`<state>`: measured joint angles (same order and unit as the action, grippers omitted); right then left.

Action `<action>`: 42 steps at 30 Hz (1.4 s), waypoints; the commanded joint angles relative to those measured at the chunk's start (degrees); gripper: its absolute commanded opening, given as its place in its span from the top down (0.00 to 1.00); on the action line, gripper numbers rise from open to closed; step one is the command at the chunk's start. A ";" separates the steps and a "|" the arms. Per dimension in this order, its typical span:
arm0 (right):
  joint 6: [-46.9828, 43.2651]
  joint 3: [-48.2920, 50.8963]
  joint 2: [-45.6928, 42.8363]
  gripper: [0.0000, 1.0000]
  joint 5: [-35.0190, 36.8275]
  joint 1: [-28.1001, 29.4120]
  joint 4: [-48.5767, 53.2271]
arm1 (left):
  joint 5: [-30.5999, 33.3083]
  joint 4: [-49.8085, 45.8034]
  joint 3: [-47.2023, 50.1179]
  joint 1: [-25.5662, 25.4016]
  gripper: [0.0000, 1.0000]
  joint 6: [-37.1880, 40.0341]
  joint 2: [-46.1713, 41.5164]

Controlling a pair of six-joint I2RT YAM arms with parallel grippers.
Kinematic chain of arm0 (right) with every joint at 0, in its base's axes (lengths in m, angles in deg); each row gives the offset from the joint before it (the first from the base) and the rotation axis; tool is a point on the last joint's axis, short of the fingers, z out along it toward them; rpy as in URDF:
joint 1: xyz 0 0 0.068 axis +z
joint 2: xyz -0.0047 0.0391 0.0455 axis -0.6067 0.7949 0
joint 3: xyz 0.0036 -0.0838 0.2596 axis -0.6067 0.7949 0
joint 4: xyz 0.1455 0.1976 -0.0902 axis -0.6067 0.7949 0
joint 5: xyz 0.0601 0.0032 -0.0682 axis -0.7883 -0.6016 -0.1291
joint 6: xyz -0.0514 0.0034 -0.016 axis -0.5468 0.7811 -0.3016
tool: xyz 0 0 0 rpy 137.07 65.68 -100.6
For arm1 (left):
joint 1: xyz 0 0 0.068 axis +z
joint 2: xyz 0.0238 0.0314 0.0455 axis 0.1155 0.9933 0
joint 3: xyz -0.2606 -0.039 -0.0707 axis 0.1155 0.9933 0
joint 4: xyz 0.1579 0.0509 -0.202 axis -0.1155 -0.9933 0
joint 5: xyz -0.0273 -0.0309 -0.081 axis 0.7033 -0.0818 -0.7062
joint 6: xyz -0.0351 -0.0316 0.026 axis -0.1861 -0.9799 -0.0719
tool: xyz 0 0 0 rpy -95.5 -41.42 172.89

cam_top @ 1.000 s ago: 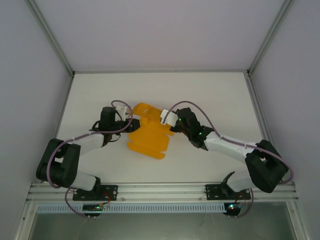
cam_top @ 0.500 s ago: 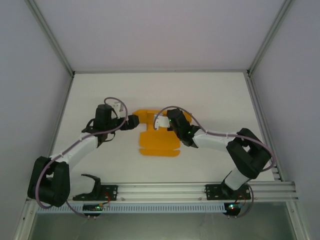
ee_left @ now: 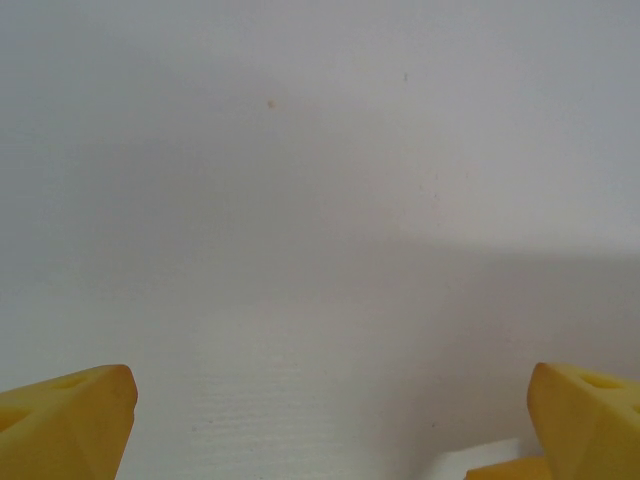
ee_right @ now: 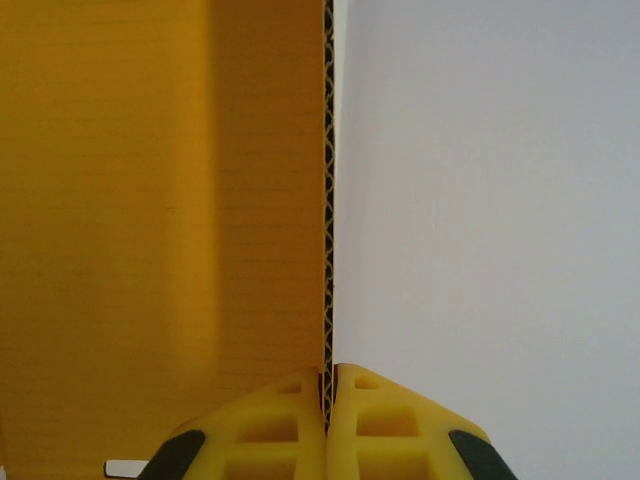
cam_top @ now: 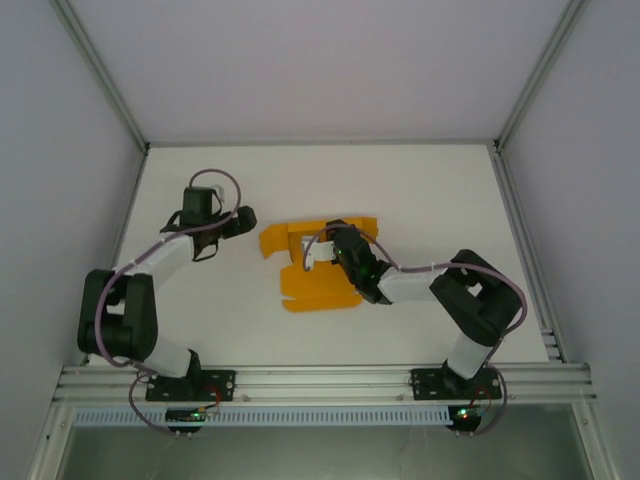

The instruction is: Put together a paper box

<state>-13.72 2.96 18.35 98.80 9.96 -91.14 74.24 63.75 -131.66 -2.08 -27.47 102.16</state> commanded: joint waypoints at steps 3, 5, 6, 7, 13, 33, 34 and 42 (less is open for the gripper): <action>-1.07 1.59 1.98 1.00 1.20 0.28 -5.19 | -5.89 3.46 -0.57 -0.76 0.00 1.63 1.87; -1.03 2.31 2.98 1.00 1.22 0.24 -7.72 | -6.60 3.71 0.20 -1.16 0.00 2.21 2.30; -1.42 2.73 3.46 1.00 1.37 0.19 -8.99 | -6.72 4.11 0.73 -1.50 0.01 2.30 2.40; -1.72 3.14 4.03 1.00 2.00 0.28 -10.48 | -7.18 4.64 1.39 -2.02 0.03 2.64 2.49; -3.70 4.33 5.25 1.00 3.88 1.11 -16.63 | -8.02 6.54 3.68 -4.71 0.18 3.90 2.58; -2.96 3.19 4.42 1.00 7.58 2.99 -16.85 | -19.56 20.35 9.19 -12.28 0.60 6.39 1.60; -2.91 3.09 4.45 1.00 7.63 3.07 -16.62 | -19.25 20.44 8.95 -12.54 0.61 6.49 1.88; -3.38 3.61 4.76 1.00 8.87 2.97 -18.86 | -16.04 19.97 9.91 -14.53 0.60 9.47 2.29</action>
<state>-16.45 6.76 23.09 106.42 12.62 -106.44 58.48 82.83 -122.31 -15.37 -20.91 104.21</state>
